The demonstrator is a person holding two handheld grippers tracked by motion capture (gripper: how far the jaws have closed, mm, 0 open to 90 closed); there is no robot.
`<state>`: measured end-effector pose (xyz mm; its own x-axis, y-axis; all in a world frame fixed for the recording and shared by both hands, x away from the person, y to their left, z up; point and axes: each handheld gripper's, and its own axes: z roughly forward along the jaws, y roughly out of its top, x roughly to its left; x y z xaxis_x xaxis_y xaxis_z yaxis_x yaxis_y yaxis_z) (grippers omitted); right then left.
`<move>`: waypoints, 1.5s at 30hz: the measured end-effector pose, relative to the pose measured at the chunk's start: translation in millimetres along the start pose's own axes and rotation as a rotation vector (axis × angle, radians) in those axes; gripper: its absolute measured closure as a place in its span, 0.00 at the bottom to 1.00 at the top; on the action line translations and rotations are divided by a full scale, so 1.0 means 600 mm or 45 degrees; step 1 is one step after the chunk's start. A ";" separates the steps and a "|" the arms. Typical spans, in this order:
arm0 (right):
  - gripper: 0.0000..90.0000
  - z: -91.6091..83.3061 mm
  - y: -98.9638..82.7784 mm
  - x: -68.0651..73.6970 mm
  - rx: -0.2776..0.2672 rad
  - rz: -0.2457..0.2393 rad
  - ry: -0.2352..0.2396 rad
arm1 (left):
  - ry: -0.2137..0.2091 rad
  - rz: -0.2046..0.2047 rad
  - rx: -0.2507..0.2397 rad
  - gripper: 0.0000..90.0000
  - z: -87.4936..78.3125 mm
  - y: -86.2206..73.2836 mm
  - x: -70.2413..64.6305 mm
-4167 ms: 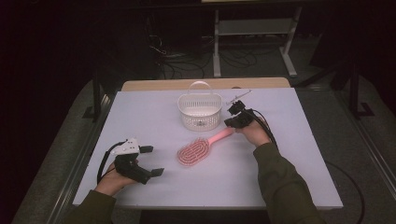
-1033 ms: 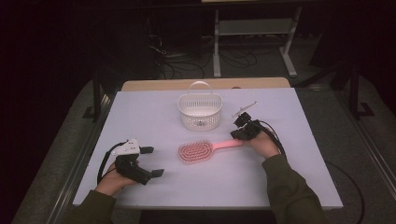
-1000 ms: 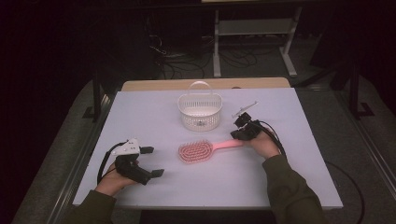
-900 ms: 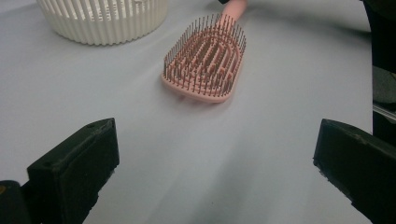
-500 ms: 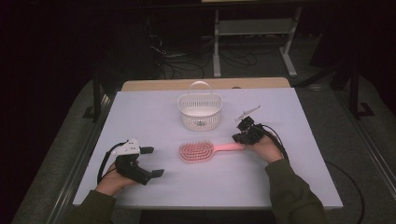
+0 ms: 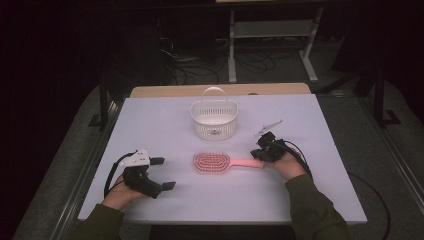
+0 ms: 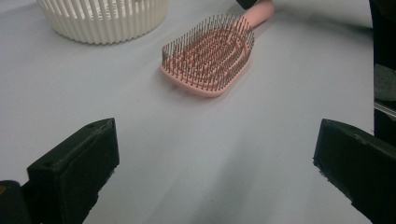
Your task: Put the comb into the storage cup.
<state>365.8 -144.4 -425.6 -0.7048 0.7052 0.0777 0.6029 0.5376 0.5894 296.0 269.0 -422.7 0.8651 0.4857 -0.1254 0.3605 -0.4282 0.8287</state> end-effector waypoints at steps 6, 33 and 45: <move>0.99 -0.003 -0.006 0.006 0.009 -0.013 0.005 | -0.002 0.000 0.005 0.00 0.001 0.000 0.000; 0.99 -0.029 -0.050 0.041 0.047 -0.057 0.050 | -0.003 0.007 0.006 0.00 0.000 0.001 -0.001; 0.99 -0.035 -0.062 0.059 0.066 -0.090 0.079 | -0.001 0.009 0.006 0.00 0.001 0.001 -0.002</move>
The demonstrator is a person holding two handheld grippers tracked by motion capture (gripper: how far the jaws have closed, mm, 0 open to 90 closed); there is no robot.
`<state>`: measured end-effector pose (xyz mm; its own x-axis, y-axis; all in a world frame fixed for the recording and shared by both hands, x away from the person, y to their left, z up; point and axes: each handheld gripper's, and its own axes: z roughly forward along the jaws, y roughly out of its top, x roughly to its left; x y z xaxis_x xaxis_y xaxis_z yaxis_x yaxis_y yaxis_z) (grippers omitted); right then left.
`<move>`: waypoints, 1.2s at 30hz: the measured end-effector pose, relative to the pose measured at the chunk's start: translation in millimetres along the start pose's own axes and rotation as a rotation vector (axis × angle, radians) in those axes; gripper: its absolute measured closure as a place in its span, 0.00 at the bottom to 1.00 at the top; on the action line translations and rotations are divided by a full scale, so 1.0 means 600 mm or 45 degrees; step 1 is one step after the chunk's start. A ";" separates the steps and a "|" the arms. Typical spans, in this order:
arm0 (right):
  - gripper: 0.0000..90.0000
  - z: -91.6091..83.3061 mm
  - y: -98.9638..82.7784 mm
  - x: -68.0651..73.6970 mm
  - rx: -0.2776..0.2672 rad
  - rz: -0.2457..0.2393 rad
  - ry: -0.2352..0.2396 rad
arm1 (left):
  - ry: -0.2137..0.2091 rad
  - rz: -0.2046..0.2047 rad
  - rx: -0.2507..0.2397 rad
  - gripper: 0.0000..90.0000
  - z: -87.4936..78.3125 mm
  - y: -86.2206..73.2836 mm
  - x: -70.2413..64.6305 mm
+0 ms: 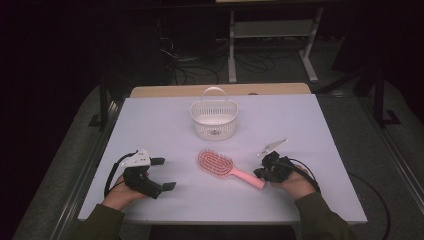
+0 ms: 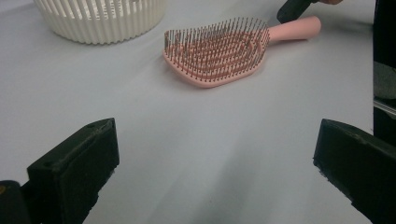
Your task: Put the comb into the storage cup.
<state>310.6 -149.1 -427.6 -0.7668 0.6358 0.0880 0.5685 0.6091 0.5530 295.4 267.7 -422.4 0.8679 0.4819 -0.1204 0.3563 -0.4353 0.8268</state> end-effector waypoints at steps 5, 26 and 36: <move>0.99 -0.002 -0.004 0.008 0.001 -0.013 0.005 | 0.000 0.001 0.002 0.00 0.000 0.000 0.000; 0.89 -0.025 -0.013 0.016 -0.069 -0.017 -0.009 | -0.005 -0.001 0.000 0.00 0.001 0.000 0.000; 0.49 -0.048 -0.026 -0.007 -0.213 0.071 0.013 | -0.004 0.001 0.004 0.00 0.003 0.000 0.000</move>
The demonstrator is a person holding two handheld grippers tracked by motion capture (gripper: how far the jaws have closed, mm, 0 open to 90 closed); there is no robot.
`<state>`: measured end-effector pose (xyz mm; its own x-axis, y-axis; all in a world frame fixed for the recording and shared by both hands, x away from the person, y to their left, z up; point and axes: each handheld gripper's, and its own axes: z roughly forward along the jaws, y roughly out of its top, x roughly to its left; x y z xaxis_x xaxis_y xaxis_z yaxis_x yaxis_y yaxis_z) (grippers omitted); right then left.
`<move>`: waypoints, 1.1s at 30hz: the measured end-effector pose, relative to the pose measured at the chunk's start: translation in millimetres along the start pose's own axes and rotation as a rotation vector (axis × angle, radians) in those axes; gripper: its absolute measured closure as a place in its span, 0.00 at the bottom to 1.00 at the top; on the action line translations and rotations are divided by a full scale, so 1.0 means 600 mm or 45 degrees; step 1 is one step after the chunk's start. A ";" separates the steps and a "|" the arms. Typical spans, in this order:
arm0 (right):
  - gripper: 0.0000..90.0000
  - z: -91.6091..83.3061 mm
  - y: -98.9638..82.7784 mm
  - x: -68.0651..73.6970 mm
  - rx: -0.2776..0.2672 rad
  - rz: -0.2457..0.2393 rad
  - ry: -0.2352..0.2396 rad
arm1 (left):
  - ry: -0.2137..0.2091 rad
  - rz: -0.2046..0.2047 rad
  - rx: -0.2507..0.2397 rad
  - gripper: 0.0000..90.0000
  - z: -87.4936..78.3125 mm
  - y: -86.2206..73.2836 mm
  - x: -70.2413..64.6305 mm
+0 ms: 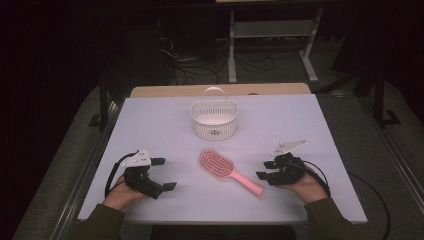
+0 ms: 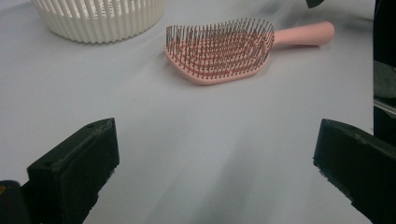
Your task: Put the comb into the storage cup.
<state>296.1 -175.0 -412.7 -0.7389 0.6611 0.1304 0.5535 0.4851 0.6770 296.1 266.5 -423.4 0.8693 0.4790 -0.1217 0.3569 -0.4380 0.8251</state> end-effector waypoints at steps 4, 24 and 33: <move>0.27 -0.004 -0.006 -0.004 -0.069 0.010 -0.013 | -0.004 -0.003 0.003 0.00 0.001 0.000 0.000; 0.00 -0.028 -0.037 -0.023 -0.179 0.047 -0.044 | -0.001 -0.004 0.002 0.00 -0.001 -0.001 0.000; 0.00 -0.031 -0.031 -0.023 -0.180 0.030 -0.045 | -0.005 0.003 0.007 0.00 0.001 -0.002 0.000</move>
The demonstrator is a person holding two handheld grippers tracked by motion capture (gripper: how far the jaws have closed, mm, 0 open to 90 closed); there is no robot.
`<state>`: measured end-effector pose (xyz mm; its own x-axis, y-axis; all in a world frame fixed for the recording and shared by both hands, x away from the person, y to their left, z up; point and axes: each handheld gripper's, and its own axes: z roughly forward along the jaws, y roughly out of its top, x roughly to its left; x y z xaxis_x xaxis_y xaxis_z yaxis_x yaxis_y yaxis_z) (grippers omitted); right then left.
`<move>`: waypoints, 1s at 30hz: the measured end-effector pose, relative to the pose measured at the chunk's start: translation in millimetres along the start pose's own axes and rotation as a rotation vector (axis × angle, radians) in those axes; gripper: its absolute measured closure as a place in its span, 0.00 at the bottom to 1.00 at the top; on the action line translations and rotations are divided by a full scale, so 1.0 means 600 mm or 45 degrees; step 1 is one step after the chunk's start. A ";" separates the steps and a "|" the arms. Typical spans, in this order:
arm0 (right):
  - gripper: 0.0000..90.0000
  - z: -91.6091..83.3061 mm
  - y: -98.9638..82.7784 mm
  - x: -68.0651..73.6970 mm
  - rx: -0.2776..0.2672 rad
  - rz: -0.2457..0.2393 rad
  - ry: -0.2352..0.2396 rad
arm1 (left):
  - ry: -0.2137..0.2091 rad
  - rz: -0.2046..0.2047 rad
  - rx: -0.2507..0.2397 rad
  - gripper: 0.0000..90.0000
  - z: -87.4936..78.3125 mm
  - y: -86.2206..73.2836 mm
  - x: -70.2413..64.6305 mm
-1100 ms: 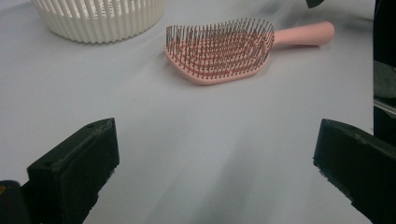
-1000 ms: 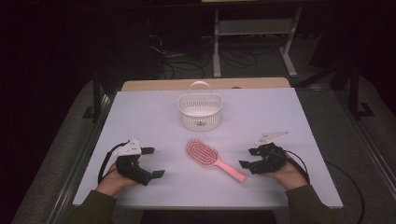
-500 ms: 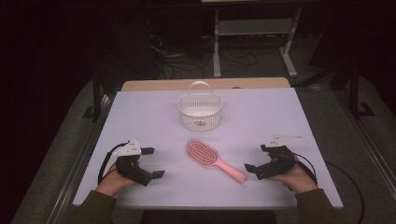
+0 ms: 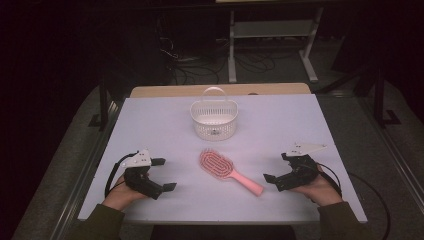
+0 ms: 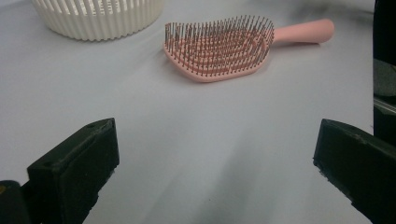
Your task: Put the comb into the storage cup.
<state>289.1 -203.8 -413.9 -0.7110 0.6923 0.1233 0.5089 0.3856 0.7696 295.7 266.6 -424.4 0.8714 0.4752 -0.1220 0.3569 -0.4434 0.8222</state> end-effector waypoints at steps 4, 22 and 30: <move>0.00 0.001 0.003 0.001 0.005 0.000 0.015 | 0.002 0.002 0.003 0.00 -0.001 0.000 -0.001; 0.00 0.003 0.026 0.017 0.014 -0.019 0.046 | 0.001 0.005 0.007 0.00 0.001 0.000 -0.001; 0.00 0.008 0.036 0.018 0.014 -0.003 0.051 | -0.002 0.005 0.009 0.00 0.003 0.000 -0.001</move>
<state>294.7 -185.1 -398.9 -0.7310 0.6665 0.1465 0.5123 0.3941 0.7631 295.6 265.1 -425.2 0.8735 0.4719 -0.1197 0.3558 -0.4508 0.8186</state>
